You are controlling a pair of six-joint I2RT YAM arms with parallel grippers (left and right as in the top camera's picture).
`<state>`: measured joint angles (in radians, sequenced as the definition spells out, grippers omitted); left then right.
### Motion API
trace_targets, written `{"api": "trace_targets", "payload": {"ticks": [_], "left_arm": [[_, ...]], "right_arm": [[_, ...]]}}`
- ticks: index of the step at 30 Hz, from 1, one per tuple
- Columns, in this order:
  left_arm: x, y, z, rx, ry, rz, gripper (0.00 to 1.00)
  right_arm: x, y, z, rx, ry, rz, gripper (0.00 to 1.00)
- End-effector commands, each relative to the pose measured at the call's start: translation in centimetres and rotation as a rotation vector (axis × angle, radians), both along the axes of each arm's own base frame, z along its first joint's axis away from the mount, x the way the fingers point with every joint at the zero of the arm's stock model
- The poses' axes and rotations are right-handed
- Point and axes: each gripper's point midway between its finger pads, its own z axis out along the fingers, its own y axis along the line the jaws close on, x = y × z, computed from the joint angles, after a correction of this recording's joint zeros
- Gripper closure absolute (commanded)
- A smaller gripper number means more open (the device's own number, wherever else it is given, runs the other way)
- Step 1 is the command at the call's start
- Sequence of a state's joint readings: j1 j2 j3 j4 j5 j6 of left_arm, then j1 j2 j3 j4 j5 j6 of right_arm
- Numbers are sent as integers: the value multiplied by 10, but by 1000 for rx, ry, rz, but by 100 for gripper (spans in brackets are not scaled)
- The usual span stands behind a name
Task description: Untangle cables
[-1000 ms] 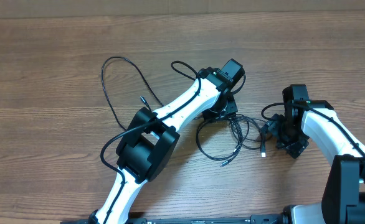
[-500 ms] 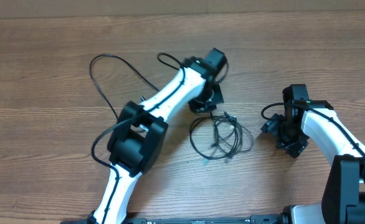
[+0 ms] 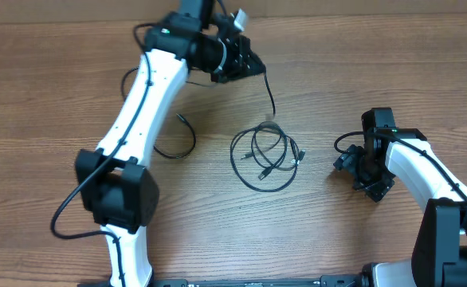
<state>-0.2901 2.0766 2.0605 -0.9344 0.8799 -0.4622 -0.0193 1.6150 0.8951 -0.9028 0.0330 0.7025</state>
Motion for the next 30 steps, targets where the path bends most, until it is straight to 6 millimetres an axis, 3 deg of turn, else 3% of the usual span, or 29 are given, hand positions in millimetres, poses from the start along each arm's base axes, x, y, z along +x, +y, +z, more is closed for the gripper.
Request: {"api": "trace_targets", "payload": {"ticks": [1,5,10,12,13,15,18,21,25,30], "left_arm": [[-3,17,43,-160,-65,-71,96],[21,54,37,-117,-83,34,96],[51,106,6,95,-89,239,95],[55,123,-9,202,-70,308,75],[52,136,-25,309,-39,355,49],[46,141,-37,395,-8,376,39],[31,141,-56,520,43,373,38],[15,132,-72,611,84,339,41],[-5,95,-101,652,115,215,47],[-23,52,-138,689,136,70,47]], "right_arm": [[3,-2,0,-7,-5,2,15],[3,-2,0,-6,-5,2,14],[3,-2,0,-6,-6,2,11],[8,8,1,49,-27,65,8],[20,31,4,177,-91,207,7],[30,56,11,311,-167,319,7],[43,80,21,421,-253,394,7],[48,89,23,420,-280,427,7],[47,94,21,400,-274,455,8],[40,88,16,358,-235,450,8]]}}
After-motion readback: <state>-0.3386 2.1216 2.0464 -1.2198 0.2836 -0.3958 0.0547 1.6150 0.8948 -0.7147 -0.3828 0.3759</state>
